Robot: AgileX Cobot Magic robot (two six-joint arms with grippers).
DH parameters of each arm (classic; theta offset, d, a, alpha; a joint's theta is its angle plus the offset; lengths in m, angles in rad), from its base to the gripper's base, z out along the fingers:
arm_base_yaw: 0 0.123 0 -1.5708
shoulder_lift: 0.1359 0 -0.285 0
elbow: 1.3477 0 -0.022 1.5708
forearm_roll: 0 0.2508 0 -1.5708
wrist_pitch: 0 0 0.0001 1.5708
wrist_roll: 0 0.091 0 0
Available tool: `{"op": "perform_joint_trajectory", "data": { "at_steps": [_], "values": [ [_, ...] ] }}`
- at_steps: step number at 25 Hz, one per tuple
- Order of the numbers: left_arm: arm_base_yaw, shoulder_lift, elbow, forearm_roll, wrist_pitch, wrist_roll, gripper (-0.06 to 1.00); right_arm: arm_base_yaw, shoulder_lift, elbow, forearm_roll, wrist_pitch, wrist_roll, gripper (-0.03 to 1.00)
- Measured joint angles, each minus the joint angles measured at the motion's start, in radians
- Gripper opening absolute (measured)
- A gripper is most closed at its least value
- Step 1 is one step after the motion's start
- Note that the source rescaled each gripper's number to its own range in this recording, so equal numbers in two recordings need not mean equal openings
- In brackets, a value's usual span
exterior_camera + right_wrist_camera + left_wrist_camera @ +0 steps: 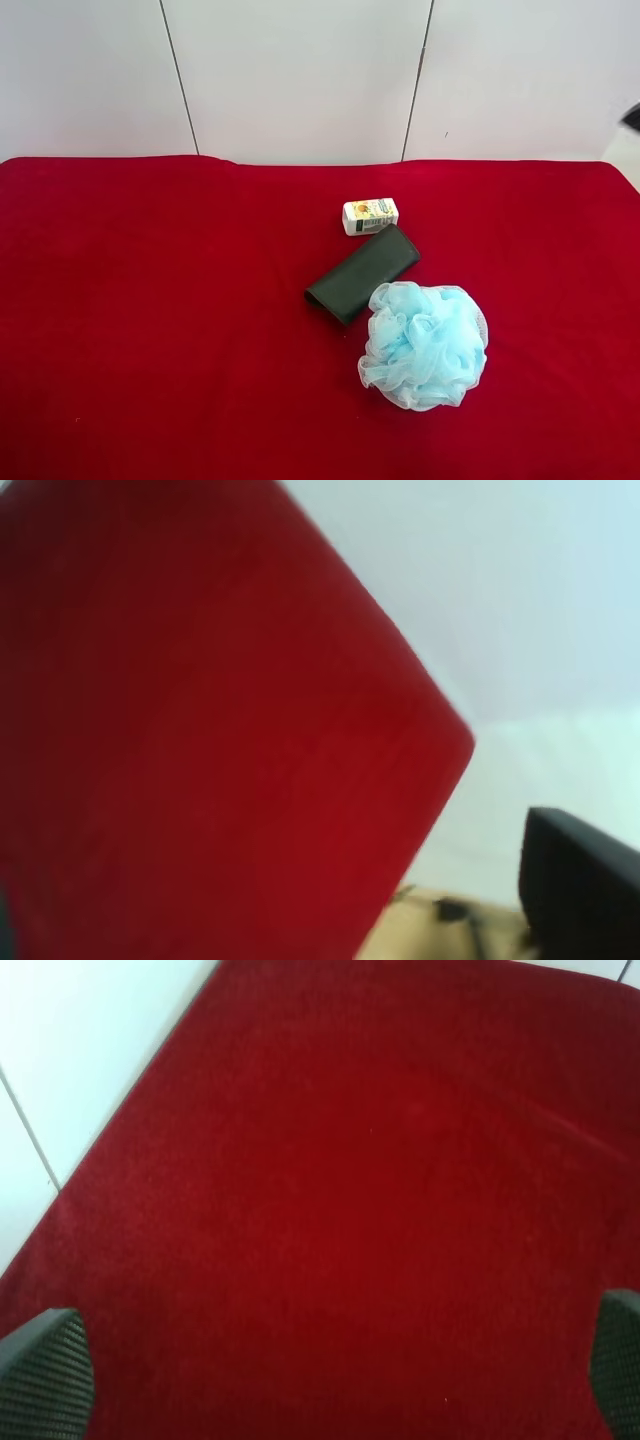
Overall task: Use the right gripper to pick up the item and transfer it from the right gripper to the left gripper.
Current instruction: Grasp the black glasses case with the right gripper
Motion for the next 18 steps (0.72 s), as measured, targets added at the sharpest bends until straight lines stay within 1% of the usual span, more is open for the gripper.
{"op": "perform_joint_trajectory", "data": {
  "at_steps": [2, 6, 12, 15, 18],
  "values": [
    [0.000, 0.000, 0.000, 0.000, 0.000, 0.000, 1.00, 0.020, 0.072, -0.002, 0.000, -0.052, -0.113, 1.00],
    [0.000, 0.000, 0.000, 0.000, 0.000, 0.000, 1.00, 0.034, 0.204, -0.002, 0.019, -0.171, -0.283, 1.00],
    [0.000, 0.000, 0.000, 0.000, 0.000, 0.000, 1.00, 0.034, 0.391, -0.006, 0.039, -0.286, -0.472, 1.00],
    [0.000, 0.000, 0.000, 0.000, 0.000, 0.000, 1.00, 0.034, 0.482, -0.006, 0.064, -0.344, -0.570, 1.00],
    [0.000, 0.000, 0.000, 0.000, 0.000, 0.000, 1.00, 0.034, 0.559, -0.006, 0.093, -0.410, -0.640, 1.00]
  ]
}}
